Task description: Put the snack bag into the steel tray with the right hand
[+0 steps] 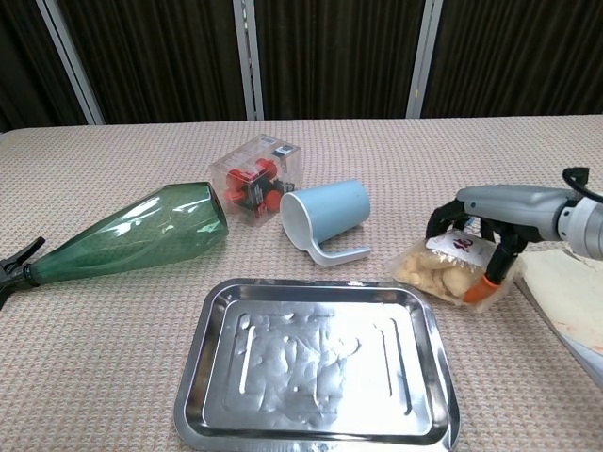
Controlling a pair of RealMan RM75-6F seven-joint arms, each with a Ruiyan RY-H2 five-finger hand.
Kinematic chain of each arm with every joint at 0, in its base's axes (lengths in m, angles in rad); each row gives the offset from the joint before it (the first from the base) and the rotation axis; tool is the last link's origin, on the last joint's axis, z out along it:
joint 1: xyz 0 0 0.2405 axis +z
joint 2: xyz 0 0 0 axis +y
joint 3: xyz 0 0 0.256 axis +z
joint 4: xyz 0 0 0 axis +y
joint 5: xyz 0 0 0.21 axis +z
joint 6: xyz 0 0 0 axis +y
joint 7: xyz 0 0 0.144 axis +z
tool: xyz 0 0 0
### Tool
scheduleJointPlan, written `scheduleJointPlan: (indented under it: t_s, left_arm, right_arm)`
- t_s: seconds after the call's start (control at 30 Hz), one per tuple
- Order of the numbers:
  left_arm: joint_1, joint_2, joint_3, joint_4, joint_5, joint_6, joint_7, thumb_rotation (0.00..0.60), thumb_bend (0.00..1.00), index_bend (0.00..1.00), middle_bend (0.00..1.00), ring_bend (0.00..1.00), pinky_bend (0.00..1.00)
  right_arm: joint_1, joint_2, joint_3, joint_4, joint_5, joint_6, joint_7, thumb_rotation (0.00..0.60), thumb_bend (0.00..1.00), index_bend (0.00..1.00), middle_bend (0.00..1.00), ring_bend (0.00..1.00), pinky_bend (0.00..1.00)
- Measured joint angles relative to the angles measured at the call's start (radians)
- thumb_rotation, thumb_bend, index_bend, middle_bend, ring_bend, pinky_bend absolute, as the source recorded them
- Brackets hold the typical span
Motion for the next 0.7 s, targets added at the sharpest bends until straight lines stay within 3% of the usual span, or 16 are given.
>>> scheduleJointPlan:
  t_s: [0.47,0.7]
  left_arm:
    - [-0.009,-0.005,-0.003,0.002,-0.003,-0.013,0.003,0.600,0.07,0.12,0.00,0.00,0.00]
    - [-0.011,-0.006,-0.005,0.002,0.000,-0.012,0.002,0.600,0.08,0.13,0.00,0.00,0.00]
  right_arm:
    - [-0.053,0.114,0.012,-0.227,-0.213,0.120,0.167,0.600,0.07,0.47,0.34,0.33,0.56]
    - [-0.043,0.060,-0.036,-0.273,-0.304,0.107,0.163,0.600,0.07,0.44,0.33,0.31,0.56]
